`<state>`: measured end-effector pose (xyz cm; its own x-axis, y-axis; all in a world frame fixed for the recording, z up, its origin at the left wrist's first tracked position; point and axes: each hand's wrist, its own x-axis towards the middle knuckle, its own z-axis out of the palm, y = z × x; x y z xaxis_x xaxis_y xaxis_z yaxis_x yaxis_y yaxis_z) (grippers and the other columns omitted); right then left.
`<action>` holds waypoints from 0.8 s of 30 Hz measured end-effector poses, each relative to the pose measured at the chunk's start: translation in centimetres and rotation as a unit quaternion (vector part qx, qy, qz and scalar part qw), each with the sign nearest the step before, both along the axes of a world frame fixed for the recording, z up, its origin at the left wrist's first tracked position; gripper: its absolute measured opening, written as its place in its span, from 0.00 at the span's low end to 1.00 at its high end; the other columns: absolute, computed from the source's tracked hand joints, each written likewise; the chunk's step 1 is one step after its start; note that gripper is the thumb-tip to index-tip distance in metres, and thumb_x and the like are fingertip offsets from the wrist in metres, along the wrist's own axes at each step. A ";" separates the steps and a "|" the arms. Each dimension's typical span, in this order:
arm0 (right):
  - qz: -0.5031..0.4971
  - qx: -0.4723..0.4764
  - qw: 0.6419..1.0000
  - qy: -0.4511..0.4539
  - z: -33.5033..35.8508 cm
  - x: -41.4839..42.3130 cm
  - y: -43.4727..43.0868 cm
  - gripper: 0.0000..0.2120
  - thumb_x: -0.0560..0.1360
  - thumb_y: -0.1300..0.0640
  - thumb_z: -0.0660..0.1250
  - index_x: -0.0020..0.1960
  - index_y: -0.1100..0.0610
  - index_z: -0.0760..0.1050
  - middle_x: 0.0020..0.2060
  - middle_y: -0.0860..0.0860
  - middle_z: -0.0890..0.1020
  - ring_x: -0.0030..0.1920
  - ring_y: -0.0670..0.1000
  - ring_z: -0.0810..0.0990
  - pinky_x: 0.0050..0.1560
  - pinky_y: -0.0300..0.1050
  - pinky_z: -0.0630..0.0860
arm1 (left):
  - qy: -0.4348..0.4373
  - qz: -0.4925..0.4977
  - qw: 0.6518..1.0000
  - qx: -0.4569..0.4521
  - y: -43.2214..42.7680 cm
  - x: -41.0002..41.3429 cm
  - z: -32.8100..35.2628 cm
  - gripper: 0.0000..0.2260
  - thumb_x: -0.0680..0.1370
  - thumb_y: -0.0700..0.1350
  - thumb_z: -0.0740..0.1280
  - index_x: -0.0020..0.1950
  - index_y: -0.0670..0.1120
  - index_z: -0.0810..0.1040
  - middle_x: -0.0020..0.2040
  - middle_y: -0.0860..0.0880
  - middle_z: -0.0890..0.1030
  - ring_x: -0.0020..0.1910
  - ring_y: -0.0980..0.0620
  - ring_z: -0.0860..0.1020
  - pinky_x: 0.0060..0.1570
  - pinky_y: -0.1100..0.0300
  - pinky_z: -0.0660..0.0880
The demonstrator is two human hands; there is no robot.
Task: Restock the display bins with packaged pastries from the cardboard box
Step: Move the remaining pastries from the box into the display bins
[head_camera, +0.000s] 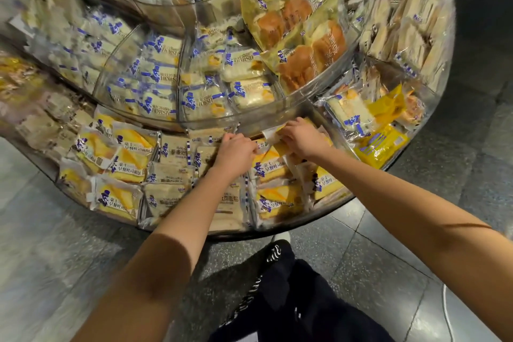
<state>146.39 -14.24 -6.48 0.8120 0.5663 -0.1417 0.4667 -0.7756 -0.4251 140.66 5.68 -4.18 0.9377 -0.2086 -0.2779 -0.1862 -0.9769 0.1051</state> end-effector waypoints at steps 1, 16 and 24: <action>0.008 -0.009 1.000 -0.003 -0.1 0.3 0.2 0.12 0.78 0.60 0.63 0.58 0.58 0.81 0.52 0.59 0.82 0.52 0.61 0.74 0.52 0.56 0.72 | 0.003 0.011 1.000 -0.013 0.0 0.3 0.0 0.11 0.81 0.44 0.61 0.58 0.53 0.81 0.58 0.53 0.81 0.60 0.51 0.72 0.65 0.52 0.58; 0.057 0.026 0.998 -0.011 0.6 -1.7 -5.7 0.28 0.81 0.40 0.52 0.66 0.59 0.76 0.57 0.58 0.79 0.58 0.59 0.75 0.60 0.54 0.74 | 0.044 -0.017 0.985 -0.165 -3.3 -1.2 -0.2 0.20 0.84 0.52 0.57 0.76 0.51 0.66 0.77 0.49 0.65 0.77 0.50 0.59 0.77 0.48 0.44; 0.166 -0.039 0.985 0.007 1.0 -0.9 -7.8 0.18 0.81 0.56 0.61 0.70 0.61 0.72 0.64 0.60 0.76 0.63 0.62 0.75 0.63 0.54 0.72 | 0.077 0.144 0.957 -0.239 -6.4 -1.0 -1.0 0.09 0.78 0.49 0.69 0.54 0.46 0.78 0.62 0.51 0.72 0.62 0.51 0.72 0.61 0.55 0.69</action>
<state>145.46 -21.99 -5.47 0.5815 0.7874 -0.2048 0.6949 -0.6116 -0.3782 139.66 -0.74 -5.18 0.9313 -0.0849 -0.3542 0.1374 -0.8188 0.5574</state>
